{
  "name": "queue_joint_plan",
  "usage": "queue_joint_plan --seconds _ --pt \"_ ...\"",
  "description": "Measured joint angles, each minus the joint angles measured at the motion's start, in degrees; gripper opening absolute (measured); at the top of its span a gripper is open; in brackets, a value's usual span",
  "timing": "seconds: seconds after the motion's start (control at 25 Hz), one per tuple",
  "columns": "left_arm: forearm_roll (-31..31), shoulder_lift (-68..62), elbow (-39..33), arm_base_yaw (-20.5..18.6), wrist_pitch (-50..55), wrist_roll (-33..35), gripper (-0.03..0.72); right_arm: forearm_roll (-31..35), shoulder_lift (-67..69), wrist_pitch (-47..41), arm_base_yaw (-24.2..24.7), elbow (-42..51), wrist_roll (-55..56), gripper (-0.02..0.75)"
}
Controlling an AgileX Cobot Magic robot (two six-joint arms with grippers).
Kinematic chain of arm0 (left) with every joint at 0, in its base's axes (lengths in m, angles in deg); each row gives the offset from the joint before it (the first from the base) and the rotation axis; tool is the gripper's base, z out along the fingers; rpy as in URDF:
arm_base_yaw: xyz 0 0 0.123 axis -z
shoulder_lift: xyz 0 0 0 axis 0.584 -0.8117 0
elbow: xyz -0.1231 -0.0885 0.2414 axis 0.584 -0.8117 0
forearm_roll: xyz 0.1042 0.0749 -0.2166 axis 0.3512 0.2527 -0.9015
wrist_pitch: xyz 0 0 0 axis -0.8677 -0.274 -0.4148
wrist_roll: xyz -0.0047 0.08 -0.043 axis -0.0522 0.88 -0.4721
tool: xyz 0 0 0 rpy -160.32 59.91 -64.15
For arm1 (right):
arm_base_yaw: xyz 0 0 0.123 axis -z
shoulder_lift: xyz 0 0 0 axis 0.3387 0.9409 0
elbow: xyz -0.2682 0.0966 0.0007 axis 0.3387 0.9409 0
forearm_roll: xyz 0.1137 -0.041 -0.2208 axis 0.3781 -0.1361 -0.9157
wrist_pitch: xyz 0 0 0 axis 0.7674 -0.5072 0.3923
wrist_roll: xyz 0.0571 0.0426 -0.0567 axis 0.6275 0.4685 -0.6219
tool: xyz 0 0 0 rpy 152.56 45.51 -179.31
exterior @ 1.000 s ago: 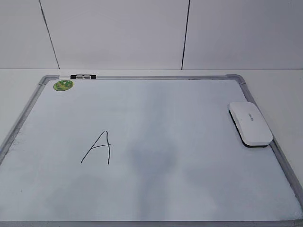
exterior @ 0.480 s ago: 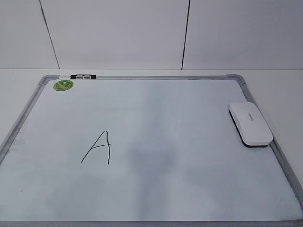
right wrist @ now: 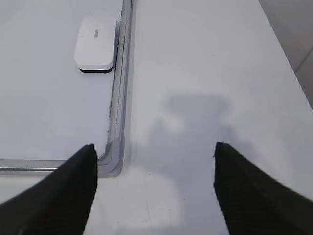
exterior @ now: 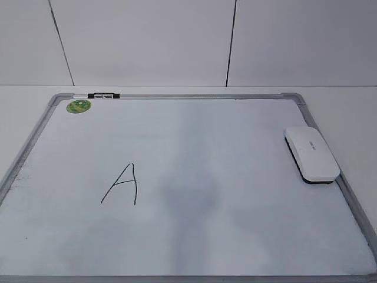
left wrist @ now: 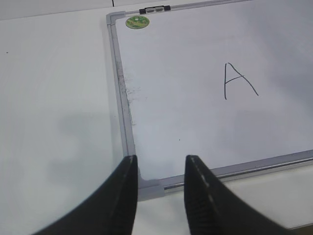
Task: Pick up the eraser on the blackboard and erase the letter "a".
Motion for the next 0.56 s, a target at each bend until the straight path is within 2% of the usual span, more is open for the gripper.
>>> queue_joint_plan --seconds 0.56 --pt "0.0 0.0 0.0 0.0 0.0 0.0 0.235 0.0 0.0 0.0 0.0 0.0 0.0 0.592"
